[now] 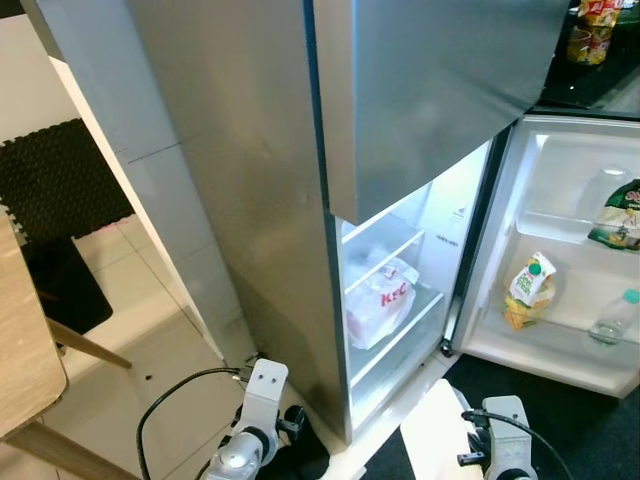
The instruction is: Restocking fridge
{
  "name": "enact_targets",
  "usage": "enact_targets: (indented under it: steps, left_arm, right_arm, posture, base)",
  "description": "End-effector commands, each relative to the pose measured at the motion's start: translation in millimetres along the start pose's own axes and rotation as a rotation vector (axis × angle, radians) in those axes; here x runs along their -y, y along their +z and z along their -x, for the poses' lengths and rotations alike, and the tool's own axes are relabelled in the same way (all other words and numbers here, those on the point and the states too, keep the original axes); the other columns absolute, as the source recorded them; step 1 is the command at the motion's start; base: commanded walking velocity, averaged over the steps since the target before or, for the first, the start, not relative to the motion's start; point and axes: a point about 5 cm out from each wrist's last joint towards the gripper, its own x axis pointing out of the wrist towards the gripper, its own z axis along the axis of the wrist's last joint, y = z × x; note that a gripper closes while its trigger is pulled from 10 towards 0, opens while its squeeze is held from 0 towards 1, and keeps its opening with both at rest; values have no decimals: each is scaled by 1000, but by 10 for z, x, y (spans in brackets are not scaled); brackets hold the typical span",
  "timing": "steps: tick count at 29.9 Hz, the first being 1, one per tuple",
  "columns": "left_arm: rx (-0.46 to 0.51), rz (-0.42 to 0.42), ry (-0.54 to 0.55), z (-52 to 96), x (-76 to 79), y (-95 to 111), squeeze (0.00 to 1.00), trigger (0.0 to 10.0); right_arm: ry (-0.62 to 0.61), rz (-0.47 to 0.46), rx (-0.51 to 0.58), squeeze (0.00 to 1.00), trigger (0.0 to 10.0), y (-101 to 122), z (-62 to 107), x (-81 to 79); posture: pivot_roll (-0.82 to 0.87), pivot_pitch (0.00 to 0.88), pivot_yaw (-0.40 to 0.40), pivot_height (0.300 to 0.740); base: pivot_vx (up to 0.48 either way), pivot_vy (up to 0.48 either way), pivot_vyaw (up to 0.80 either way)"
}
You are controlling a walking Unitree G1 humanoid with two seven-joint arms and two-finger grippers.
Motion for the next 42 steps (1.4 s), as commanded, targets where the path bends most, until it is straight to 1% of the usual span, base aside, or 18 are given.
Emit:
enact_targets:
  steps: [1, 18, 27, 33, 42]
  left_arm:
    - [-10, 8, -5, 8, 20, -34, 0, 10000]
    - [8, -6, -26, 8, 41, -18, 0, 10000]
    - [17, 5, -30, 5, 52, -5, 0, 10000]
    - [16, 26, -33, 4, 55, -7, 0, 10000]
    - [15, 37, -37, 0, 63, -3, 0, 10000]
  right_arm:
    - [-5, -10, 2, 0, 10000, 1, 0, -3]
    - [-10, -17, 3, 0, 10000, -1, 1, -4]
    - [-11, -21, 5, 0, 10000, 3, 0, 0]
    - [-13, -23, 6, 0, 10000, 5, 1, 9]
    - [-12, -25, 8, 0, 10000, 15, -1, 12]
  posture:
    - [-71, 18, 37, 740]
    - [-72, 22, 38, 740]
    - [-74, 23, 38, 740]
    - [-74, 23, 38, 740]
    - [-77, 23, 35, 740]
  base:
    - [0, 0, 0]
    - [0, 0, 0]
    - [0, 0, 0]
    - [0, -306, 0]
    - [0, -480, 0]
